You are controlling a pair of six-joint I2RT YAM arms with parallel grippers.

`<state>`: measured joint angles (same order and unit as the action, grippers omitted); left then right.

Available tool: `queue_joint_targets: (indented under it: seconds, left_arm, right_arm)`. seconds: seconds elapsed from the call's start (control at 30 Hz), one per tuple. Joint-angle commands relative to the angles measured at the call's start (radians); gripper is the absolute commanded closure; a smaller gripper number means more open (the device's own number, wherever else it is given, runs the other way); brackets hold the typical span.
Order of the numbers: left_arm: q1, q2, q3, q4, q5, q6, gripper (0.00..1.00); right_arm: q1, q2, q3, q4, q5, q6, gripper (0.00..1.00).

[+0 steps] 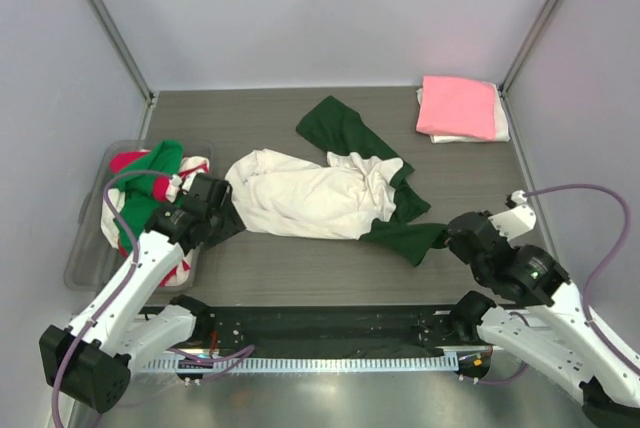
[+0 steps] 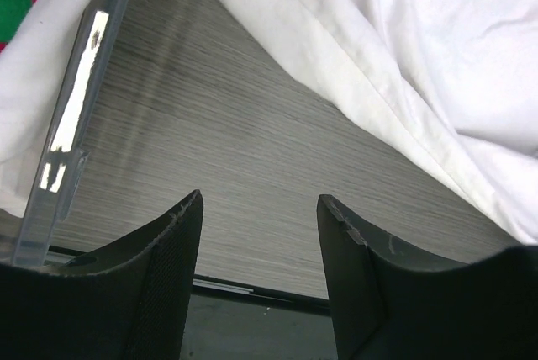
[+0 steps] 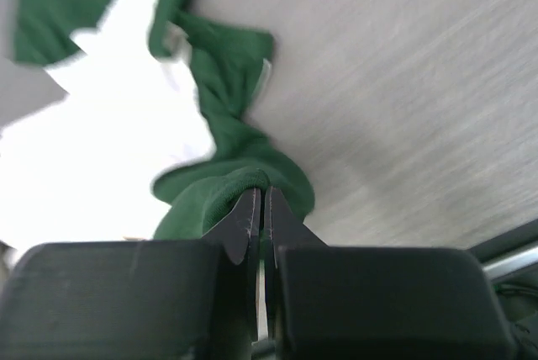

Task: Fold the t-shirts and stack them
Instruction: Flatten the tshirt out

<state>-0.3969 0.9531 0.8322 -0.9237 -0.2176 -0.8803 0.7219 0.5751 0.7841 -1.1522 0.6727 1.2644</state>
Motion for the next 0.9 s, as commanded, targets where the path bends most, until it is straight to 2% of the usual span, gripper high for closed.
queue_joint_targets:
  seconds: [0.0, 0.03, 0.13, 0.27, 0.53, 0.87]
  left_arm:
    - [0.003, -0.001, 0.011, 0.059, 0.001, -0.032, 0.42]
    - [0.003, 0.003, 0.012, 0.056, -0.003, -0.034, 0.42]
    - [0.003, 0.007, 0.001, 0.057, -0.025, -0.045, 0.42]
    - [0.003, 0.041, -0.080, 0.121, -0.012, -0.088, 0.45]
    - [-0.017, 0.148, -0.222, 0.354, 0.046, -0.137, 0.51]
    - [-0.028, 0.211, -0.188, 0.450, 0.007, -0.091, 0.55]
  right_arm:
    - [-0.004, 0.008, 0.198, -0.085, 0.236, 0.092, 0.99]
    - [-0.004, 0.011, 0.226, -0.166, 0.278, 0.122, 0.99]
    - [-0.003, -0.021, 0.283, -0.237, 0.361, 0.121, 0.99]
    - [-0.001, -0.055, 0.264, -0.247, 0.337, 0.095, 0.99]
    - [-0.001, -0.087, 0.153, -0.117, 0.208, 0.012, 0.99]
    - [0.001, -0.075, 0.126, -0.076, 0.179, -0.037, 0.99]
